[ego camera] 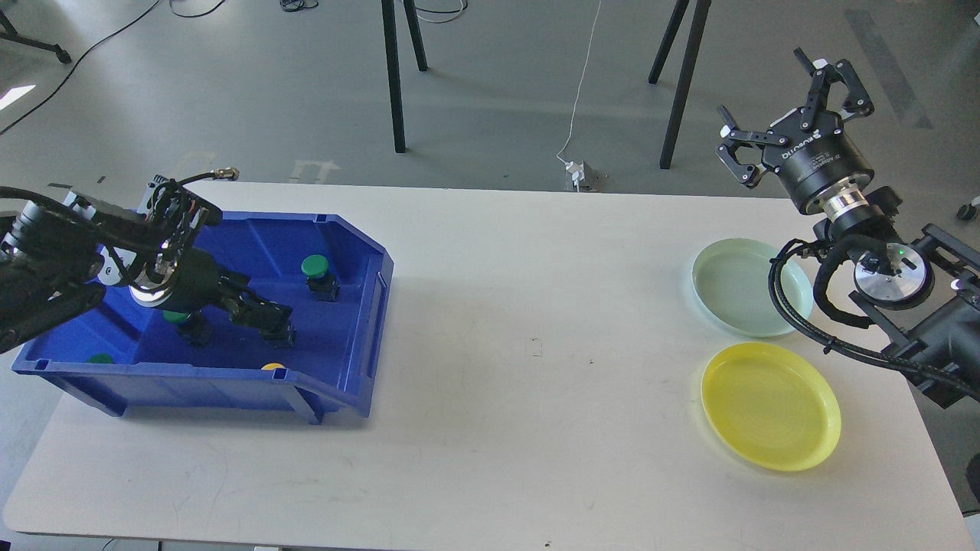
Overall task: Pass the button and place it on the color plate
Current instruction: 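Grasp the yellow button in the bin with the left gripper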
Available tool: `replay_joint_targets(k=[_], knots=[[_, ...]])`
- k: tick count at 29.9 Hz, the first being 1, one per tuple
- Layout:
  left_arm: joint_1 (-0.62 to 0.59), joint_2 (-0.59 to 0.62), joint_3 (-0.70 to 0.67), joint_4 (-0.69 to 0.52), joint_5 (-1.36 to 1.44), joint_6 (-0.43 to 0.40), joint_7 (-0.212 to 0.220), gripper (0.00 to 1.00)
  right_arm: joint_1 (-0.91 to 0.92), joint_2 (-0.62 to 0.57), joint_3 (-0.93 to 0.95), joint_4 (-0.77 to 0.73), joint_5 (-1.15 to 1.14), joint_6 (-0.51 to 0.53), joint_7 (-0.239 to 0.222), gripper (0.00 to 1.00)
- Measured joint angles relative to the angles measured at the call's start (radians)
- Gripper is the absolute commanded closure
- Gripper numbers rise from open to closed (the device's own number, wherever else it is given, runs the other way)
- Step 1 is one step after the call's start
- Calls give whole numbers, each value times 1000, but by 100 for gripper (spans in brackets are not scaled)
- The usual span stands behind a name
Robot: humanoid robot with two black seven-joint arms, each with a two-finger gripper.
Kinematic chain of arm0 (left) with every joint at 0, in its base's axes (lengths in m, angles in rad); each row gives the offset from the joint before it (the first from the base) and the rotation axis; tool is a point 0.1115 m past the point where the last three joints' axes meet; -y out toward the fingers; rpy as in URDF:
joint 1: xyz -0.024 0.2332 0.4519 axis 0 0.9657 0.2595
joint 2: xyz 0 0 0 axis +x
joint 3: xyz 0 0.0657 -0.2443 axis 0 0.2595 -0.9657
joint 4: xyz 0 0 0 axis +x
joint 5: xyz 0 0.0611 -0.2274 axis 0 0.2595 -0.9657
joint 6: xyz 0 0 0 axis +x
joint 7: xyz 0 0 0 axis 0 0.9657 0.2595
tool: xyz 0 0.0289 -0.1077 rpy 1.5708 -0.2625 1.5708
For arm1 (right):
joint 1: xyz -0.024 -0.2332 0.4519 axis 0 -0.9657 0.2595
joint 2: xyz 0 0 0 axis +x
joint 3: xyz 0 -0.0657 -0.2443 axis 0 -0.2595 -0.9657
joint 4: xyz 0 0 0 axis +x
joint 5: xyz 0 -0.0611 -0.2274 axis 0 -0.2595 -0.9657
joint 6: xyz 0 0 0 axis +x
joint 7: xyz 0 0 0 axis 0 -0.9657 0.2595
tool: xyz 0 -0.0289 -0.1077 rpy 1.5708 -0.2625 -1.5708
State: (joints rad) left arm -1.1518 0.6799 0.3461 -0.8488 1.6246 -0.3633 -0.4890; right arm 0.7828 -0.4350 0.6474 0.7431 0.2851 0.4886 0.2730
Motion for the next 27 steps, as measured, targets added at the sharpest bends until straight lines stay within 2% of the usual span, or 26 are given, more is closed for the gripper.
replay_joint_targets(k=[11, 14, 17, 22, 26, 27], knots=[[39, -53, -2, 89, -1, 7, 0, 11, -1, 1, 2, 1, 0, 0, 0, 1], [47, -71, -2, 119, -1, 7, 0, 15, -2, 0, 2, 1, 0, 0, 0, 1], [52, -77, -1, 132, -1, 7, 0, 21, -2, -1, 2, 1, 0, 0, 0, 1], [55, -80, -1, 135, 0, 7, 0, 51, -7, -2, 2, 1, 0, 0, 0, 1], [56, -80, 0, 135, 0, 10, 0, 61, -10, -2, 2, 1, 0, 0, 0, 1], [56, -80, 0, 135, 0, 13, 0, 68, -11, -2, 2, 1, 0, 0, 0, 1]])
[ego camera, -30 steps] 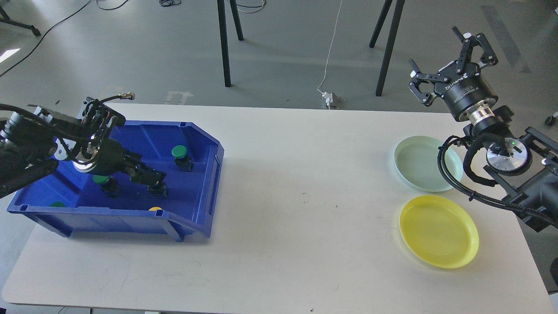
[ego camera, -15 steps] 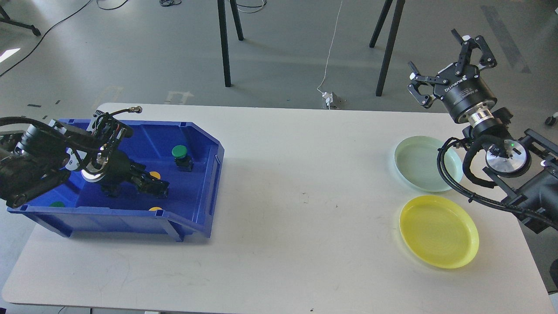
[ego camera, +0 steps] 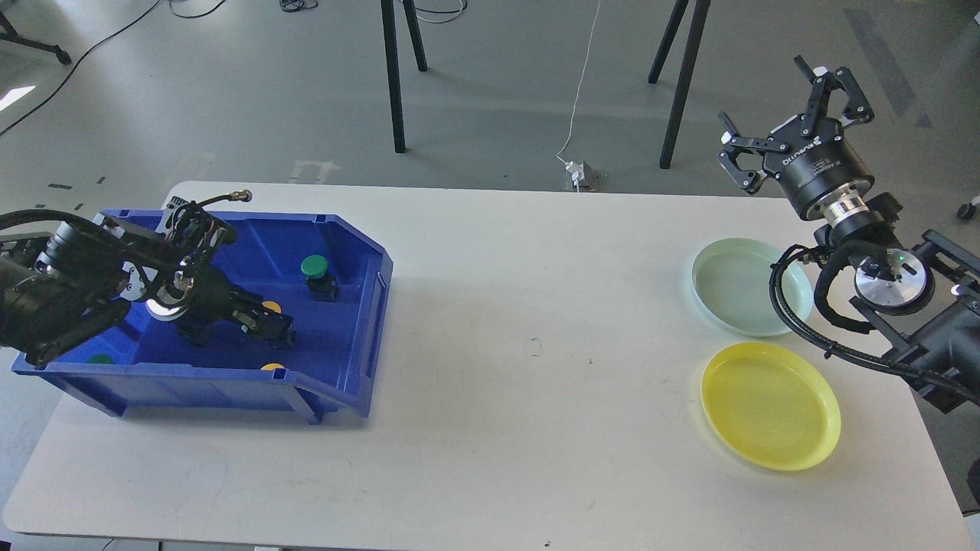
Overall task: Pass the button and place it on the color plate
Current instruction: 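Grasp the yellow button in the bin with the left gripper, then lift the yellow button and extend the left gripper toward the right gripper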
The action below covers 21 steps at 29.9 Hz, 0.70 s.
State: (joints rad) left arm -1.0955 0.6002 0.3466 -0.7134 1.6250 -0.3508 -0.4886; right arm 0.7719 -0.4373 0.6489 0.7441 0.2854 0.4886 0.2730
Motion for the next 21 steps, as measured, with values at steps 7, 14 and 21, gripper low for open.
replay_joint_targets(k=[7, 14, 21], knots=[[-4, 2, 0, -6, 9, 4, 0, 96, -6, 0, 0, 0, 0, 0, 0, 1], [-68, 95, -16, -106, 13, 1, 0, 96, -7, -1, 5, 0, 0, 0, 0, 1], [-168, 360, -125, -436, 3, -79, 0, 96, -19, -7, 56, -25, 6, 0, -2, 1]])
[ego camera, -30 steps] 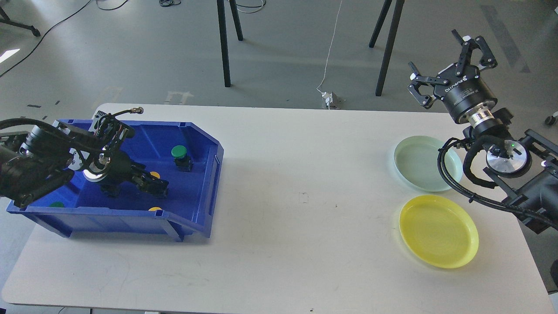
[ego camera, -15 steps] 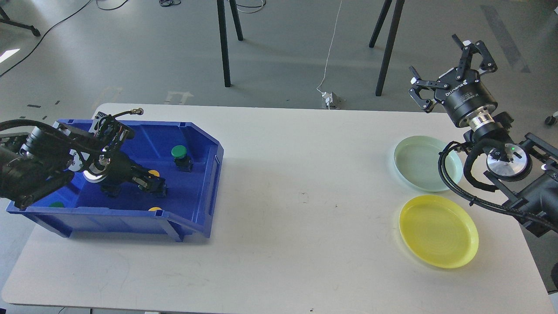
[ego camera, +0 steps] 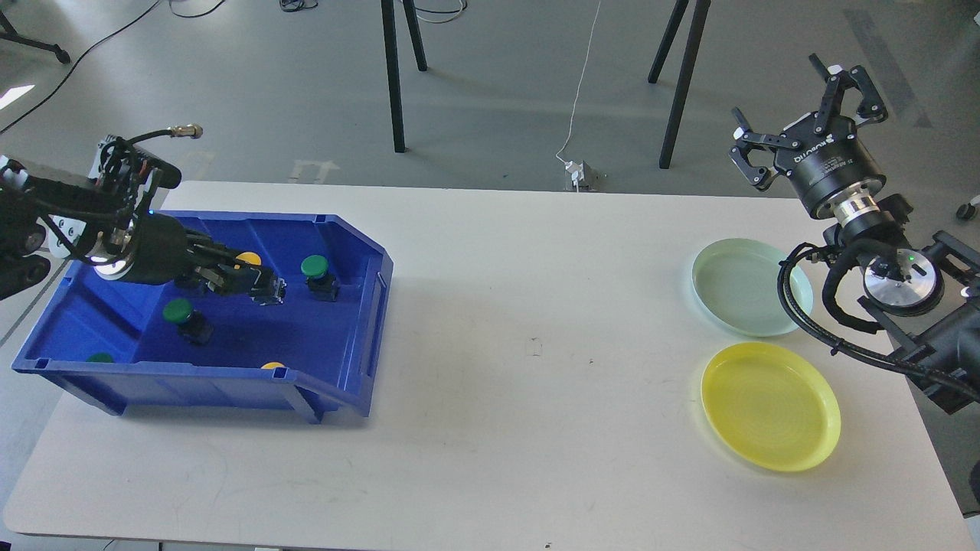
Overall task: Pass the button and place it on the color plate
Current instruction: 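Lift the yellow button and extend the left gripper toward the right gripper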
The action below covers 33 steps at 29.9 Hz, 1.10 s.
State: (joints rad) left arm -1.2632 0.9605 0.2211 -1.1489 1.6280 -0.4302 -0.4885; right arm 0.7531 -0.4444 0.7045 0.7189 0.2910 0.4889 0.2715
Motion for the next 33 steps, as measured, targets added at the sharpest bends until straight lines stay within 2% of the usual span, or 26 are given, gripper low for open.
replay_joint_targets(k=[3, 8, 11, 14, 17, 21, 25, 29, 33], knots=[[10, 91, -92, -90, -15, -46, 0, 96, -6, -2, 26, -12, 2, 0, 0, 1], [38, 161, -164, -221, -221, -58, 0, 96, -26, -7, 22, 5, -5, 0, 0, 1], [43, 165, -206, -289, -380, -59, 0, 95, -49, -34, -9, 56, -29, 0, 0, 1], [48, 112, -230, -329, -535, -59, 0, 95, -72, -94, -73, 139, -168, 0, 3, 1], [60, 0, -236, -313, -656, -27, 0, 95, -103, -143, -94, 244, -329, 0, 9, 1], [95, -199, -242, -193, -733, 46, 0, 94, -173, -227, -120, 477, -501, -5, 10, 1], [157, -339, -280, -84, -752, 63, 0, 94, -254, -289, -136, 650, -593, -7, 10, 1], [242, -381, -395, -59, -761, 57, 0, 94, -289, -232, -136, 686, -601, -8, 37, 1], [275, -386, -443, -56, -762, 52, 0, 94, -284, -129, -136, 680, -602, -10, 102, 1]])
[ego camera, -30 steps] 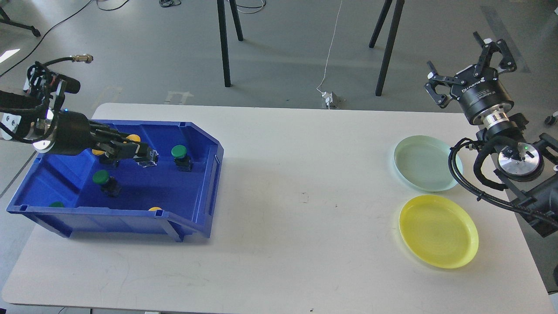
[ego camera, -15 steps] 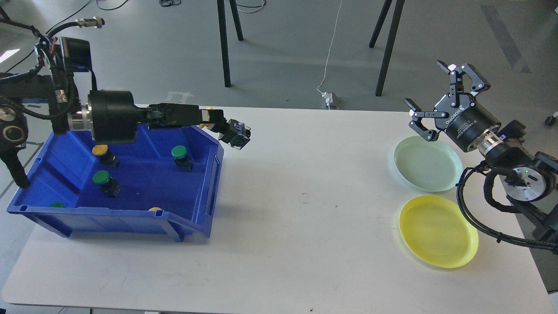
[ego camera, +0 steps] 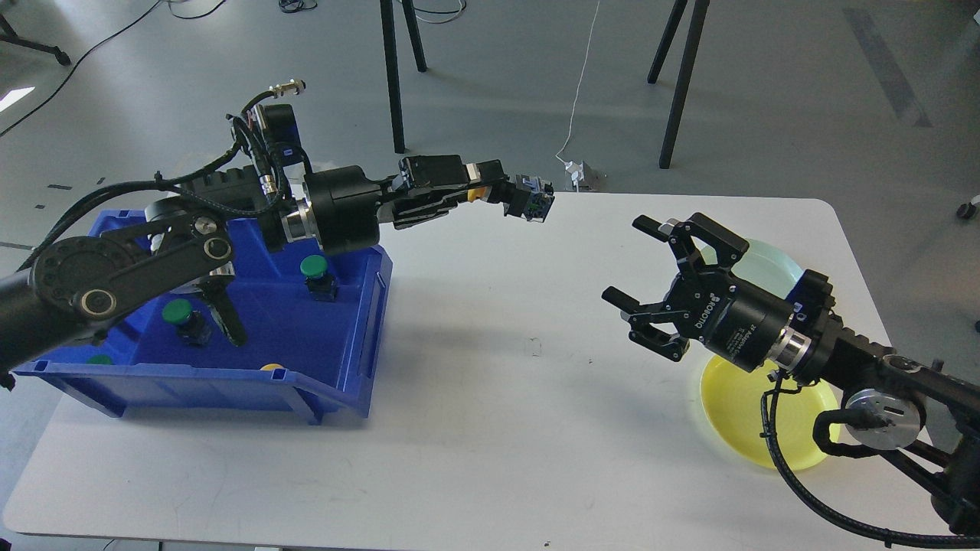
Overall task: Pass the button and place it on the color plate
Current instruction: 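Lift the yellow button and extend the left gripper toward the right gripper, then grasp the yellow button from the left gripper with the right gripper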
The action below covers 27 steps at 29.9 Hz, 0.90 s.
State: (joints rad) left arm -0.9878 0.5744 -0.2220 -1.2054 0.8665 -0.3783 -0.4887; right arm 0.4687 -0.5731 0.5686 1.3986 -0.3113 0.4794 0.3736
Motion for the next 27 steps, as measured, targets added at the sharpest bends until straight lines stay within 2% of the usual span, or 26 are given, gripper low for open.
replay_joint_targets(k=[6, 22, 25, 27], knots=[[4, 0, -5, 0, 0, -1, 0, 94, 56, 93, -5, -56, 14, -5, 86, 1], [5, -1, -5, 0, 3, -1, 0, 94, 191, 255, -95, -208, 39, -4, 94, 3], [5, -1, -5, -1, 3, -1, 0, 94, 200, 262, -105, -211, 53, -4, 94, 11], [6, 0, -5, -1, 3, -1, 0, 94, 202, 263, -108, -211, 69, -6, 94, 29]])
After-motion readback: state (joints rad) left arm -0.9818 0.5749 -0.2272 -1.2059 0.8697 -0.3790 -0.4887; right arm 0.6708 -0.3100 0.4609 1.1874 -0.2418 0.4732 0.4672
